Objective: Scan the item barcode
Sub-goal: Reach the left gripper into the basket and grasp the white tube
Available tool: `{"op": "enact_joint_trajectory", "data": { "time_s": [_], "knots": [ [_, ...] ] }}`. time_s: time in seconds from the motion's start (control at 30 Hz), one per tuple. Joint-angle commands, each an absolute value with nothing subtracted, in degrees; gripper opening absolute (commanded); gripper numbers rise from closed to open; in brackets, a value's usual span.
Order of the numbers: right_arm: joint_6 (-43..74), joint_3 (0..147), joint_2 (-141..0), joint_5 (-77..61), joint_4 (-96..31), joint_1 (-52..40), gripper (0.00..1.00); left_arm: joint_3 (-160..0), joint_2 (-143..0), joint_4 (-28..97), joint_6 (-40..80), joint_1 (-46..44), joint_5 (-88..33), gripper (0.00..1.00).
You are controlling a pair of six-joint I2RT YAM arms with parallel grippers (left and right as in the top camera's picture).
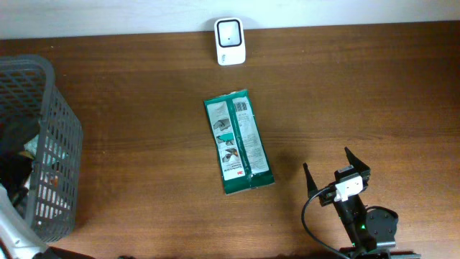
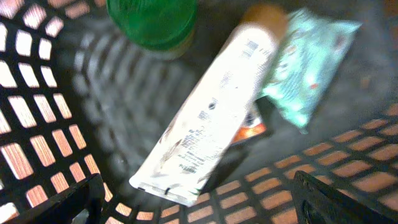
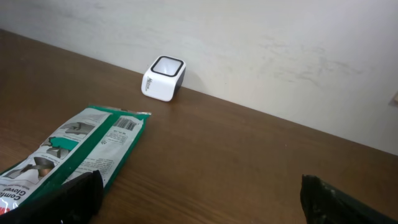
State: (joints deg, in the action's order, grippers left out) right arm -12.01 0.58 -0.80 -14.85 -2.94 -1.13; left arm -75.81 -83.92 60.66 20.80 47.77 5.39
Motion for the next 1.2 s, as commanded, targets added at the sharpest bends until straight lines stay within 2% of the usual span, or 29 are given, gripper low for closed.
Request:
{"op": "enact_joint_trajectory", "data": {
  "time_s": [0.0, 0.4, 0.63, 1.03, 1.17],
  "knots": [
    [-11.77, 0.32, -0.32, -14.57, -3.22, -1.50, 0.98, -70.81, -84.44, 58.50, 19.18, 48.84, 5.87, 0.93],
    [-11.77, 0.32, -0.32, -14.57, -3.22, -1.50, 0.98, -65.21, -85.76, 54.30, 15.66, 50.24, 8.16, 0.92],
    [-11.77, 0.32, -0.32, -14.57, -3.22, -1.50, 0.98, -65.06, -89.84, 51.33, 13.02, 52.45, 8.40, 0.87],
    [-11.77, 0.32, -0.32, -14.57, -3.22, -1.50, 0.98, -64.18, -97.25, 43.55, 4.21, 52.40, -2.26, 0.84],
    [-11.77, 0.32, -0.32, -14.55, -3.22, -1.50, 0.98, -63.57, -99.15, 41.91, 4.21, 52.25, -2.85, 0.69]
  ]
}}
